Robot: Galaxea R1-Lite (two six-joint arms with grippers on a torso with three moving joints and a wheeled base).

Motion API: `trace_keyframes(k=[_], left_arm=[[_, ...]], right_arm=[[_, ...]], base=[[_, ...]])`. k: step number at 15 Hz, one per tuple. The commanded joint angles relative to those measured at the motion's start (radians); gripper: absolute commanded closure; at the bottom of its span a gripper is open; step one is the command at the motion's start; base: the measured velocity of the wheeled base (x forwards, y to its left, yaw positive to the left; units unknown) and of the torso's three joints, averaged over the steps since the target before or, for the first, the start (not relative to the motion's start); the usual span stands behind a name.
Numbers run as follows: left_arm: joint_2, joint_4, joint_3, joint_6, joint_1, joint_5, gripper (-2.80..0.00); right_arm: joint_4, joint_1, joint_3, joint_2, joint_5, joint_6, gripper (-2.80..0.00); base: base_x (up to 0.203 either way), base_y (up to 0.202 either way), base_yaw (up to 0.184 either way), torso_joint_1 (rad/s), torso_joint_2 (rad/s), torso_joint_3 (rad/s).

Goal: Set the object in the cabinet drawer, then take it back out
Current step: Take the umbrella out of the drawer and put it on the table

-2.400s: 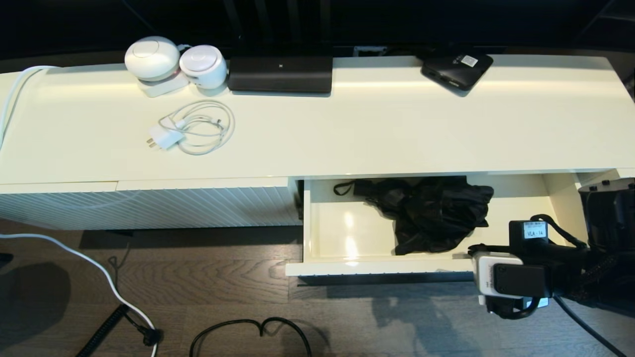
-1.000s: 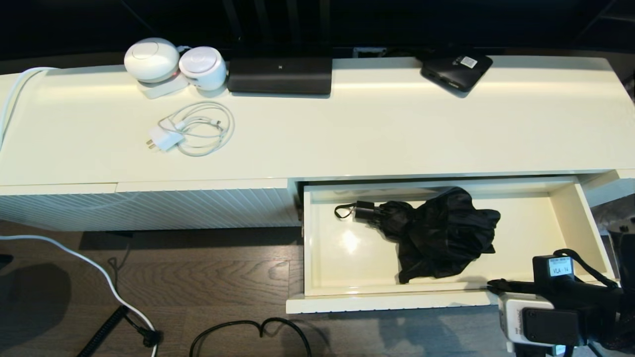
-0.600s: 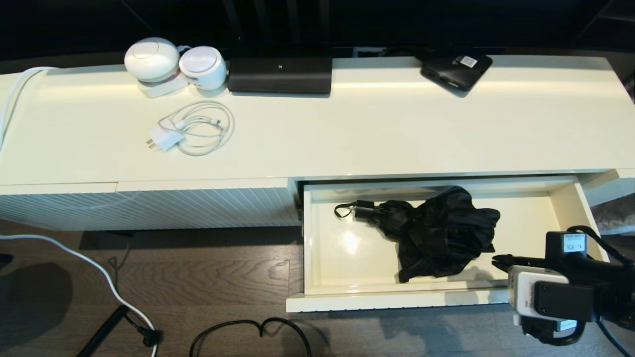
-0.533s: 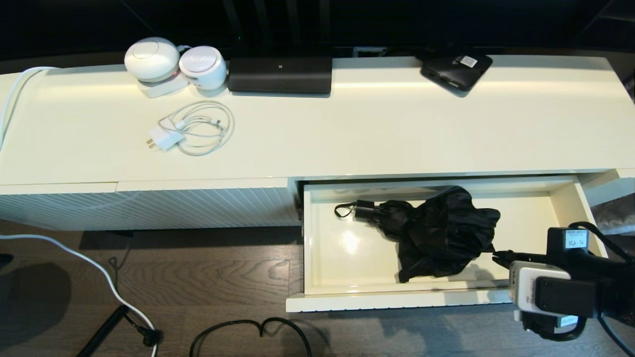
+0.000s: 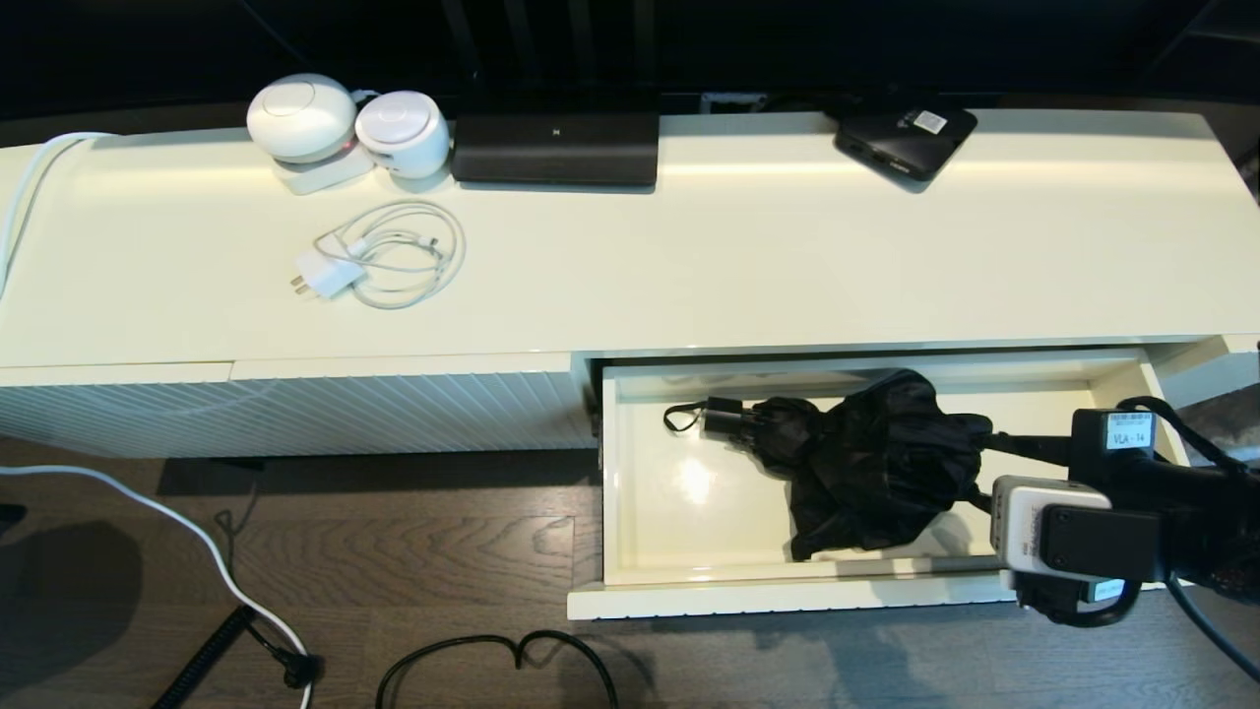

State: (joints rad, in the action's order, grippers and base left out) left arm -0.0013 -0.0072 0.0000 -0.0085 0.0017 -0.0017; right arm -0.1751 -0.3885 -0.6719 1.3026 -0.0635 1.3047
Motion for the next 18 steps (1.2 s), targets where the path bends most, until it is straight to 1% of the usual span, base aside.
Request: trace_keyframes(k=[1, 5, 7, 12, 18], left_arm=[[-0.002, 0.0, 0.0, -0.001, 0.0, 0.0, 0.0], [-0.002, 0.0, 0.0, 0.0, 0.001, 0.0, 0.0], [-0.001, 0.0, 0.0, -0.001, 0.0, 0.0, 0.0], [-0.002, 0.0, 0.0, -0.001, 0.001, 0.0, 0.0], [-0.002, 0.0, 0.0, -0.001, 0.0, 0.0, 0.0]], right_arm=[[0.005, 0.005, -0.046, 0.04, -0.001, 0.006, -2.8], [0.047, 0.005, -0.115, 0.137, 0.001, 0.006, -2.8], [0.081, 0.004, -0.128, 0.186, 0.002, 0.007, -2.8], [0.1, 0.009, -0.156, 0.276, 0.002, 0.011, -2.8], [0.197, 0.054, -0.253, 0.308, 0.013, 0.015, -2.8]], base=[[0.0, 0.0, 0.0, 0.0, 0.0, 0.0], [0.0, 0.0, 0.0, 0.0, 0.0, 0.0], [0.0, 0.0, 0.0, 0.0, 0.0, 0.0], [0.0, 0.0, 0.0, 0.0, 0.0, 0.0], [0.0, 0.0, 0.0, 0.0, 0.0, 0.0]])
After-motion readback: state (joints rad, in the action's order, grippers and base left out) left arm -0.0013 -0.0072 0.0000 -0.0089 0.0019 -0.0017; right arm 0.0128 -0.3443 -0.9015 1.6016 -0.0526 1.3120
